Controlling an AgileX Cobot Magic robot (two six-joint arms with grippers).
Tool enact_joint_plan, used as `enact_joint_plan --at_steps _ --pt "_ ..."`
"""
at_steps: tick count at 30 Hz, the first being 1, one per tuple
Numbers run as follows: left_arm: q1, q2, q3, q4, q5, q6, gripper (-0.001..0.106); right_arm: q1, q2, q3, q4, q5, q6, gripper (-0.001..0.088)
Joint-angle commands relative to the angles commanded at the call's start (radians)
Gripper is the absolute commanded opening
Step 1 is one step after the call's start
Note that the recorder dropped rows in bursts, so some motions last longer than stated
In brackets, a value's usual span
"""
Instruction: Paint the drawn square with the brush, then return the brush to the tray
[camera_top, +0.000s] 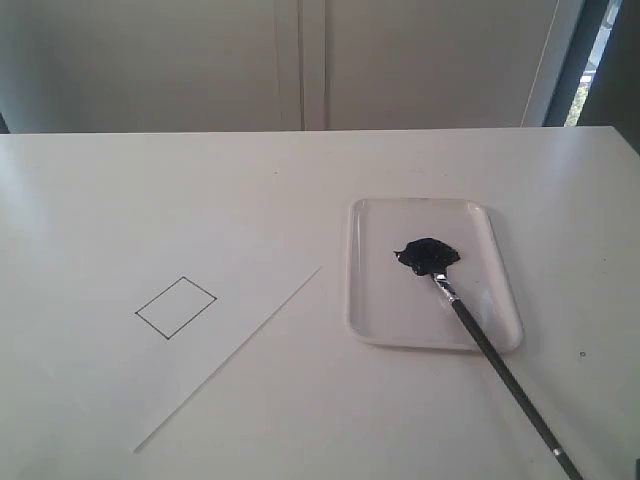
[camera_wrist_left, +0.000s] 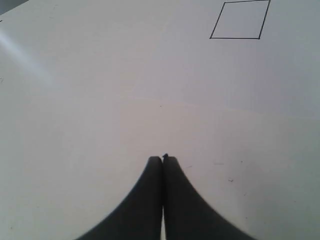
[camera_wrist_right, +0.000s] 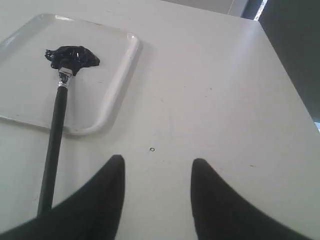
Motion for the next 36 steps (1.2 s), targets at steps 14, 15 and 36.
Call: enact_joint_plan --at_steps 14,15,36 --pt "0.000 0.000 0.000 0.000 0.000 0.000 0.000 0.000 0.000 0.000 -0.002 -0.199 0.000 0.0406" --pt "0.000 0.000 0.000 0.000 0.000 0.000 0.000 0.000 0.000 0.000 -0.002 -0.368 0.002 0.0406" --pt "0.000 0.000 0.000 0.082 -0.426 0.056 0.000 0.009 0.000 0.000 0.001 -0.742 0.002 0.0406"
